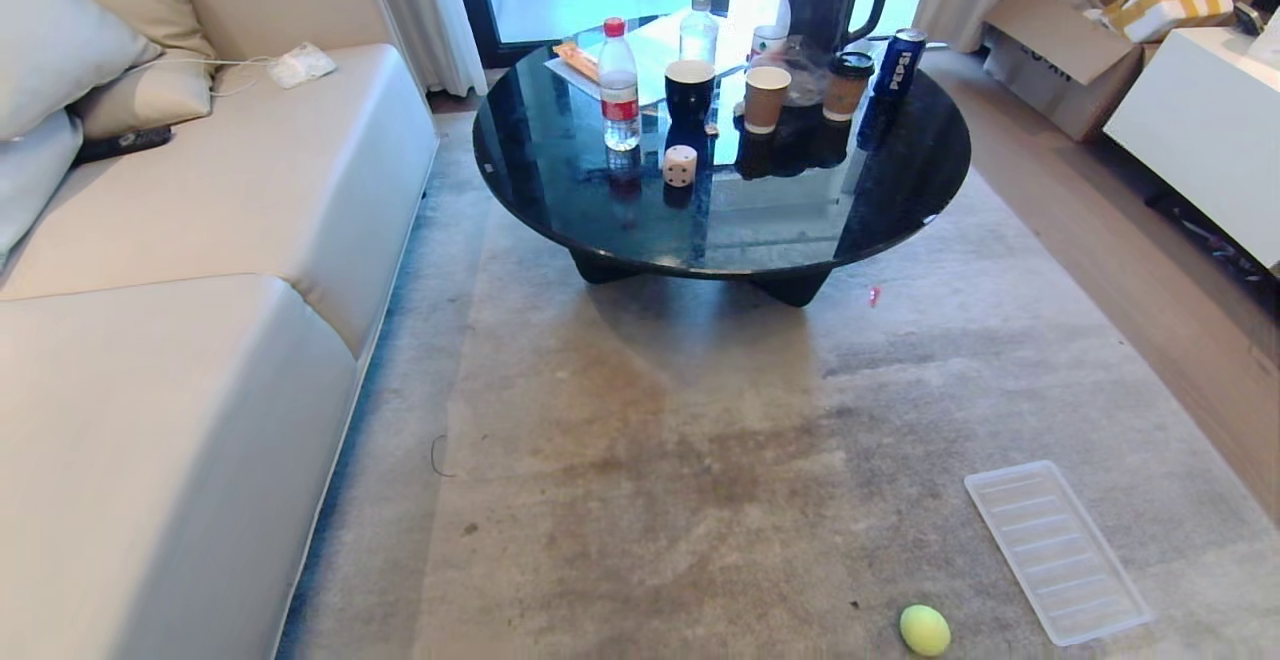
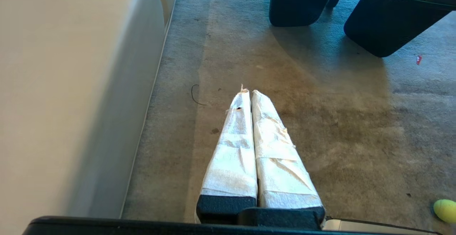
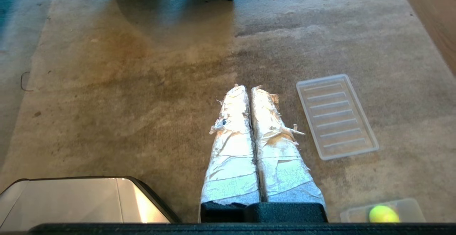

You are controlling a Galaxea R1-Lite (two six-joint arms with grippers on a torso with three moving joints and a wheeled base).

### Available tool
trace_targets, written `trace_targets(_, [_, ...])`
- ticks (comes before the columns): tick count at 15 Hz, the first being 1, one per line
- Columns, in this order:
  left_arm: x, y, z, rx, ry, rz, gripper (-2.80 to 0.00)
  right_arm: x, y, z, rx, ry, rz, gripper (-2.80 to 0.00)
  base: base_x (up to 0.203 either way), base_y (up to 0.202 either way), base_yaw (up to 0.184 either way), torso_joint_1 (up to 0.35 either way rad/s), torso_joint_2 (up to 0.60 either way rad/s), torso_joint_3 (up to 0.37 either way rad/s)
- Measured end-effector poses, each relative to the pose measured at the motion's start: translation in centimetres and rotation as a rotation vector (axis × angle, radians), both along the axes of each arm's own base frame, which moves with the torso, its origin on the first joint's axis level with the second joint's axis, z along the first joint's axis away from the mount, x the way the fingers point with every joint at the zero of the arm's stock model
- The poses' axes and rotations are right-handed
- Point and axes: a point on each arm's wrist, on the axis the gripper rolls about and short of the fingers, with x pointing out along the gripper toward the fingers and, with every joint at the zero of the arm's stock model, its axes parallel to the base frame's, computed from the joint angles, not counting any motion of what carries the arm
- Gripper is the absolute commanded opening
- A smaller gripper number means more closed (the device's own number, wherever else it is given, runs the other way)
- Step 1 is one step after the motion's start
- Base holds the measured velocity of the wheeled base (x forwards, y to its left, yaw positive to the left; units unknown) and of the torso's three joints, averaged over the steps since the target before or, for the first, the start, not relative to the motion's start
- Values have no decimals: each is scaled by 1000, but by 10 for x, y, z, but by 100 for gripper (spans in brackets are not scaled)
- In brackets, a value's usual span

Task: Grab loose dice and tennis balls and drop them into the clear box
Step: Pick up the ball on the floor

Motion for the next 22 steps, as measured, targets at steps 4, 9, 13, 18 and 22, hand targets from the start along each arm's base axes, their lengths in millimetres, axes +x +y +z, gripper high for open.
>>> trace_targets(4, [0,0,0,0,0,-6,-280,0,0,0,0,0,0,-280,-183,0,0,2,3,1])
trace_targets(9, [0,0,0,1,3,1,-280,0,0,0,-1,0,0,-280,-149,0,-2,4,3,5])
trace_targets(13, [0,0,0,6,4,-2,-280,0,0,0,-2,0,0,-280,0,0,0,0,0,0])
trace_targets(18, [0,0,0,50,3,-11,-280,0,0,0,-1,1,0,-280,0,0,0,3,2,-162])
trace_targets(22, [0,0,0,46,3,-10,-280,0,0,0,-8,1,2,-280,0,0,0,4,3,-198])
